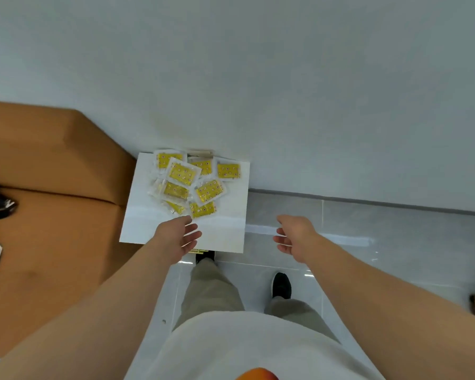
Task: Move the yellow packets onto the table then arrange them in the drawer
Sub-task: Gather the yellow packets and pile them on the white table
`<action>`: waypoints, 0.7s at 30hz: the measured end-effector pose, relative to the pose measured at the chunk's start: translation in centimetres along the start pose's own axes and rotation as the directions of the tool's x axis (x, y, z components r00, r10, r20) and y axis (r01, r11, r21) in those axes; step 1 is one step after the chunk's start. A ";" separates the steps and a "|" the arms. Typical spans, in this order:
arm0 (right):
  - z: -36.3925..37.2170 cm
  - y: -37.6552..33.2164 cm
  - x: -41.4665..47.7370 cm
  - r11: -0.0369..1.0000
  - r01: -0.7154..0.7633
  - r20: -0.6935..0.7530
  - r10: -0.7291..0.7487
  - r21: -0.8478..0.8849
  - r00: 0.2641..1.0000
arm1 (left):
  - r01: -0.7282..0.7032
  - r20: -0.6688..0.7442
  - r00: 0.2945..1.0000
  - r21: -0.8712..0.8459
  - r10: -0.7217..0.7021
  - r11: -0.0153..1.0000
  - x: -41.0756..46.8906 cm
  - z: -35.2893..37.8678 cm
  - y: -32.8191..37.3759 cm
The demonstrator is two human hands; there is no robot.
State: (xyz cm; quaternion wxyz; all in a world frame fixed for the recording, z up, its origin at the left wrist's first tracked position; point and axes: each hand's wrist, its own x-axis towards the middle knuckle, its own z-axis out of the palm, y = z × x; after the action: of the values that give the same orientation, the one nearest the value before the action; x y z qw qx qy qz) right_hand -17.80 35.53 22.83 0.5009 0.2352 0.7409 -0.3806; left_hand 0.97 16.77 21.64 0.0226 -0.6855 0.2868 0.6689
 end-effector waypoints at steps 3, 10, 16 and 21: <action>4.2 -1.2 0.5 0.997 -0.053 -0.036 0.055 0.061 0.998 | 0.056 0.049 0.997 0.065 -0.060 0.996 3.6 -2.0 4.1; 14.6 -5.9 2.9 0.988 -0.109 -0.007 0.110 0.109 0.994 | 0.003 0.078 0.997 0.112 -0.011 0.994 10.6 -4.8 14.4; 20.7 -10.1 6.4 0.983 -0.131 0.084 0.121 0.130 0.989 | 0.020 0.039 0.999 0.116 -0.024 0.993 15.6 -6.8 16.0; 24.1 -12.7 11.8 0.969 -0.134 0.126 0.109 0.207 0.986 | 0.067 0.038 0.997 0.073 -0.070 0.995 19.5 -7.4 14.4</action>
State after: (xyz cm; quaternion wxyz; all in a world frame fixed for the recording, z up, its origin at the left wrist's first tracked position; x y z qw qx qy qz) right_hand -18.13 8.26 11.13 0.5363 0.3108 0.6498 -0.4399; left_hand 0.39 -5.43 9.34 0.0761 -0.6801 0.2864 0.6706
